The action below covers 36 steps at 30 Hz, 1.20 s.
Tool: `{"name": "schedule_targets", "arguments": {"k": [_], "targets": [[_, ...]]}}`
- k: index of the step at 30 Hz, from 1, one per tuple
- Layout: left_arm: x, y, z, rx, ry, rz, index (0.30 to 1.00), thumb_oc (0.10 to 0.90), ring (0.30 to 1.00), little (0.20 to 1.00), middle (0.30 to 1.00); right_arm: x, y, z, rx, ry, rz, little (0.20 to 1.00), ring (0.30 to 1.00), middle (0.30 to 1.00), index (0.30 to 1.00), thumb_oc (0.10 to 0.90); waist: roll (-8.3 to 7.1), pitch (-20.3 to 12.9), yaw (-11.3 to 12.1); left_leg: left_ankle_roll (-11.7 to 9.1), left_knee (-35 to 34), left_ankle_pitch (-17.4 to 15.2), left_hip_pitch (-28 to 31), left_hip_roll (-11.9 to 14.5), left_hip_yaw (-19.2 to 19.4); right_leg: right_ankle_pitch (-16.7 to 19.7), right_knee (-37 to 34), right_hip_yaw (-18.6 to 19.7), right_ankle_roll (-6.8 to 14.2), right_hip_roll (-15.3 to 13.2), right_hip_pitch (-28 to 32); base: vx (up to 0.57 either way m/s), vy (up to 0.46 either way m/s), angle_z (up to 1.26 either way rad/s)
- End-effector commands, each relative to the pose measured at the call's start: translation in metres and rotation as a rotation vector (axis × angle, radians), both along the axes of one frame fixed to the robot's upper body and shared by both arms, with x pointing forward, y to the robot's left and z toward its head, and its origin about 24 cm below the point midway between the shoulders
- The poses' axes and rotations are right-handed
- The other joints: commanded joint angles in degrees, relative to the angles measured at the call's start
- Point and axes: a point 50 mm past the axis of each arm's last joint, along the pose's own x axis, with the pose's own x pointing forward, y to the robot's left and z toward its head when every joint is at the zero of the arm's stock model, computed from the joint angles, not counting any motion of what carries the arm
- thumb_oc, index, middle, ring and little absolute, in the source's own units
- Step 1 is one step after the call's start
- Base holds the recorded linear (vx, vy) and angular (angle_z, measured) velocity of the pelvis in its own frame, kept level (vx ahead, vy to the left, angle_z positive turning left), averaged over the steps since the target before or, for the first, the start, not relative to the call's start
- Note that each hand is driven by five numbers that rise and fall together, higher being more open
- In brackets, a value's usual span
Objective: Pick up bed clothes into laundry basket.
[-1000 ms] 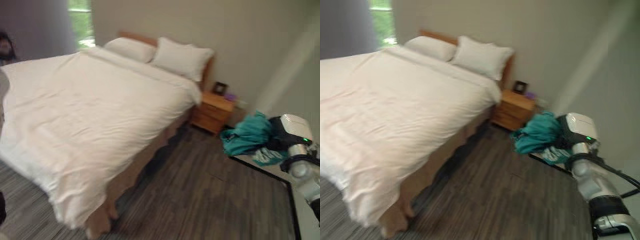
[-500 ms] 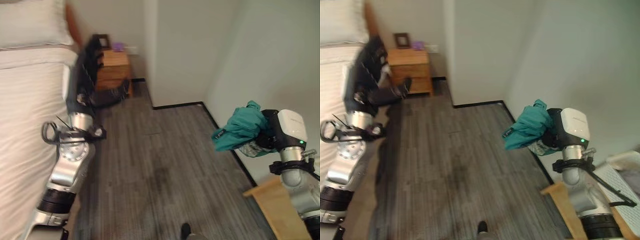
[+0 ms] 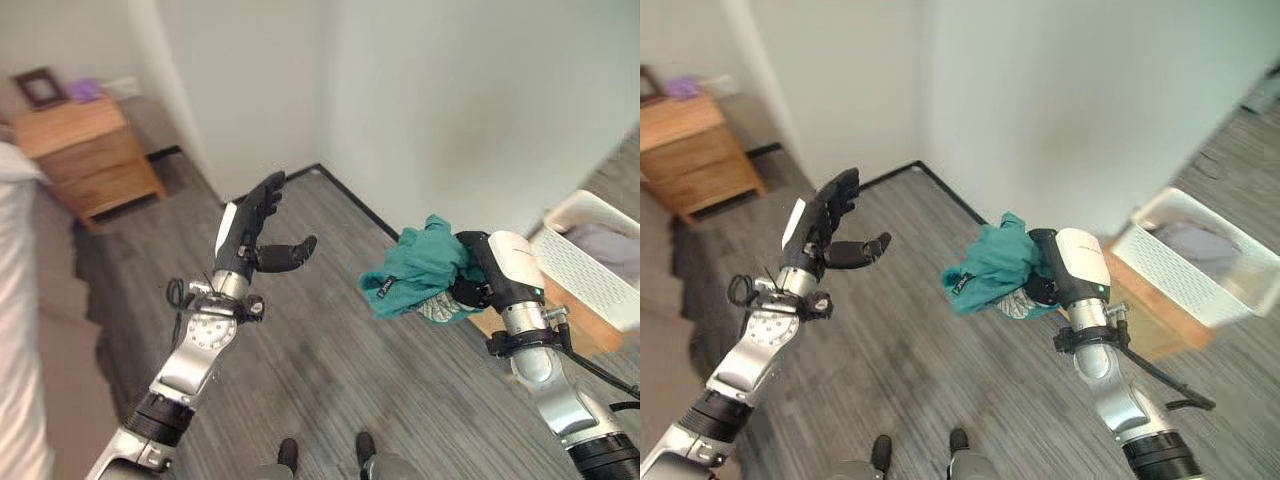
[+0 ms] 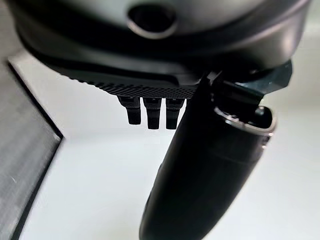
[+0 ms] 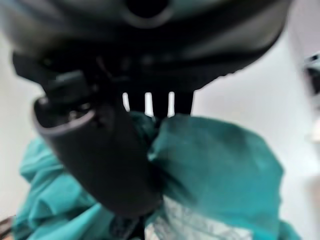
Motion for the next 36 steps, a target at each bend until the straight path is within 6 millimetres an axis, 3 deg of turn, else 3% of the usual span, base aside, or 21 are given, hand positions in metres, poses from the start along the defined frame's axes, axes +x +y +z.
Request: {"name": "schedule_targets", "arguments": {"k": [1,3,5,6,9,14,15,16,17,19,21,22,25,26,27,28,30,32,33,35,36], "targets": [[0.0,-0.025,0.059,0.025,-0.293,-0.077,0.9,0.8,0.9,0.9,0.9,-0.005,0.004,0.061,-0.021,-0.268,0.075,0.3,0.3,0.3,0.3,0.4,3.41,-2.7,-4.5,-2.5,-2.4,2.1,-4.6,-1.1,0.7,0.7,13.6,-5.7,0.6,-4.0,-2.1,0.11,0.173,-1.48],[-0.006,-0.021,0.054,0.037,-0.294,-0.074,0.9,0.8,0.9,0.9,0.9,-0.015,0.008,0.05,0.034,-0.223,0.105,0.3,0.3,0.3,0.3,0.4,2.83,-2.9,-4.8,-2.3,-2.4,0.4,-4.2,-1.2,3.5,-0.5,11.0,-10.3,-0.5,-6.7,-3.3,0.21,0.033,-1.16],[-0.012,-0.018,0.048,0.037,-0.281,-0.078,0.9,0.8,0.9,0.9,0.9,-0.02,0.009,0.043,0.052,-0.198,0.111,0.3,0.3,0.3,0.3,0.4,2.77,-3.2,-4.7,-2.6,-2.4,-0.2,-4.0,-0.8,4.3,-0.8,8.1,-12.1,-1.8,-7.0,-3.1,0.19,-0.082,-0.95],[-0.021,-0.016,0.038,0.017,-0.255,-0.083,0.9,0.8,0.9,0.9,0.9,-0.026,0.01,0.035,0.074,-0.165,0.12,0.3,0.3,0.3,0.3,0.4,2.11,-3.1,-4.6,-3.3,-2.4,-1.8,-3.5,-0.8,6.0,-1.4,-0.1,-13.3,-3.6,-7.1,-2.6,0.22,-0.154,-0.82],[-0.027,-0.021,0.029,0.004,-0.245,-0.093,0.9,0.8,0.9,0.9,0.9,-0.028,0.016,0.025,0.097,-0.136,0.136,0.3,0.3,0.3,0.3,0.4,1.72,-2.0,-4.5,-4.1,-2.4,-2.5,-3.9,-0.9,6.3,2.4,-9.9,-10.9,-3.7,-5.3,-4.4,0.14,-0.129,-0.74],[-0.02,-0.029,0.027,-0.007,-0.236,-0.089,0.9,0.8,0.9,0.9,0.9,-0.026,0.024,0.026,0.061,-0.14,0.171,0.3,0.3,0.3,0.3,0.4,1.32,-2.9,-4.3,-5.6,-2.4,-3.7,-3.0,0.3,8.4,4.4,-18.1,-10.6,-4.8,-3.9,-1.6,0.19,-0.183,-0.63],[-0.02,-0.028,0.026,-0.011,-0.233,-0.081,0.9,0.8,0.9,0.9,0.9,-0.023,0.027,0.033,0.065,-0.163,0.203,0.3,0.3,0.3,0.3,0.4,1.37,-2.5,-3.7,-6.3,3.0,-3.5,-3.6,2.4,9.5,2.6,-20.9,-8.9,-5.3,-2.5,1.8,0.21,-0.205,-0.53],[-0.02,-0.028,0.027,-0.012,-0.235,-0.081,0.9,0.8,0.9,0.9,0.9,-0.023,0.027,0.033,0.064,-0.165,0.204,0.3,0.3,0.3,0.3,0.4,1.0,-2.0,-3.7,-6.2,4.2,-3.1,-4.5,2.4,10.3,3.6,-21.1,-9.6,-6.0,-2.7,1.5,0.28,-0.31,-0.66],[-0.018,-0.028,0.03,-0.042,-0.243,-0.073,0.9,0.8,0.9,0.9,0.9,-0.019,0.027,0.042,0.045,-0.183,0.225,0.3,0.3,0.3,0.3,0.4,1.2,-0.2,-1.8,-7.6,19.0,-0.6,-10.1,5.5,7.9,1.6,-24.0,-7.8,-7.9,-1.1,5.5,0.11,-0.261,-0.53],[-0.016,-0.029,0.034,-0.059,-0.254,-0.071,0.9,0.8,0.9,0.9,0.9,-0.015,0.025,0.052,0.011,-0.206,0.228,0.3,0.3,0.3,0.3,0.4,1.56,1.5,-0.2,-8.1,33.5,2.5,-17.1,7.9,3.8,-1.2,-24.7,-7.5,-10.5,-0.2,8.4,0.18,-0.253,-0.61],[-0.016,-0.029,0.034,-0.07,-0.255,-0.065,0.9,0.8,0.9,0.9,0.9,-0.013,0.023,0.058,-0.003,-0.218,0.225,0.3,0.3,0.3,0.3,0.4,0.97,2.1,0.6,-8.1,38.0,2.9,-21.0,8.8,3.0,-2.7,-24.7,-7.3,-10.9,-0.5,10.7,0.12,-0.105,-0.56],[-0.016,-0.029,0.035,-0.07,-0.257,-0.065,0.9,0.8,0.9,0.9,0.9,-0.013,0.023,0.058,-0.003,-0.22,0.225,0.3,0.3,0.3,0.3,0.4,0.69,2.4,0.4,-7.0,38.0,4.0,-21.6,8.8,3.9,-1.7,-24.7,-8.0,-11.2,-1.0,10.1,0.2,-0.021,-0.48],[-0.016,-0.025,0.032,-0.08,-0.246,-0.054,0.9,0.8,0.9,0.9,0.9,-0.012,0.018,0.061,0.011,-0.227,0.203,0.3,0.3,0.3,0.3,0.4,0.59,2.4,1.9,-7.5,31.7,3.4,-26.0,7.1,5.0,-3.7,-24.7,-7.9,-10.5,-1.8,12.8,0.21,0.02,-0.07],[-0.016,-0.023,0.03,-0.078,-0.24,-0.047,0.9,0.8,0.9,0.9,0.9,-0.011,0.017,0.061,0.015,-0.23,0.198,0.3,0.3,0.3,0.3,0.4,0.81,2.3,2.5,-7.7,27.3,3.9,-26.6,6.0,6.3,-4.3,-24.7,-8.1,-10.2,-1.8,13.4,0.42,0.123,0.04],[-0.017,-0.017,0.024,-0.082,-0.215,-0.024,0.9,0.8,0.9,0.9,0.9,-0.011,0.016,0.059,0.008,-0.226,0.19,0.3,0.3,0.3,0.3,0.4,2.78,1.0,3.8,-8.4,12.6,7.1,-26.0,3.6,9.9,-5.6,-24.7,-8.1,-9.1,-0.4,15.8,0.42,0.124,-0.01],[-0.017,-0.017,0.023,-0.083,-0.214,-0.023,0.9,0.8,0.9,0.9,0.9,-0.011,0.016,0.058,0.008,-0.225,0.19,0.3,0.3,0.3,0.3,0.4,2.5,1.1,3.9,-8.3,11.0,8.0,-24.9,3.1,10.4,-5.6,-24.7,-8.0,-9.0,-0.7,16.1,0.51,0.154,0.06],[-0.019,-0.013,0.016,-0.089,-0.188,-0.009,0.9,0.8,0.9,0.9,0.9,-0.006,0.015,0.06,-0.031,-0.22,0.18,0.3,0.3,0.3,0.3,0.4,3.71,-0.3,5.5,-9.3,-1.0,10.3,-26.5,1.9,13.0,-8.5,-24.7,-7.9,-7.9,0.4,21.0,0.62,0.081,0.12],[-0.021,-0.011,0.013,-0.087,-0.177,-0.009,0.9,0.8,0.9,0.9,0.9,-0.004,0.015,0.059,-0.041,-0.216,0.179,0.3,0.3,0.3,0.3,0.4,3.68,-0.7,6.4,-8.8,-1.8,11.2,-27.3,1.9,14.1,-9.1,-24.7,-7.8,-7.6,0.6,22.8,0.54,0.065,-0.15],[-0.024,-0.006,0.008,-0.081,-0.152,0.003,0.9,0.8,0.9,0.9,0.9,-0.003,0.018,0.054,-0.037,-0.191,0.179,0.3,0.3,0.3,0.3,0.4,3.48,-3.2,7.3,-7.2,-2.4,11.2,-25.7,1.5,13.7,-9.8,-24.7,-6.9,-7.1,1.3,24.9,0.63,0.068,-0.34],[-0.025,-0.006,0.005,-0.069,-0.138,-0.002,0.9,0.8,0.9,0.9,0.9,-0.003,0.02,0.048,-0.026,-0.177,0.172,0.3,0.3,0.3,0.3,0.4,2.59,-4.4,8.1,-6.7,-2.4,12.8,-25.0,1.0,13.1,-10.2,-24.7,-6.1,-7.2,1.3,26.6,0.63,0.037,-0.28],[-0.025,-0.005,0.004,-0.045,-0.129,-0.006,0.9,0.8,0.9,0.9,0.9,-0.003,0.022,0.043,-0.043,-0.17,0.15,0.3,0.3,0.3,0.3,0.4,1.16,-5.5,9.1,-5.0,-2.4,12.3,-22.8,0.4,13.1,-11.5,-19.2,-5.7,-6.7,0.7,26.0,0.35,0.013,-0.4]]}}
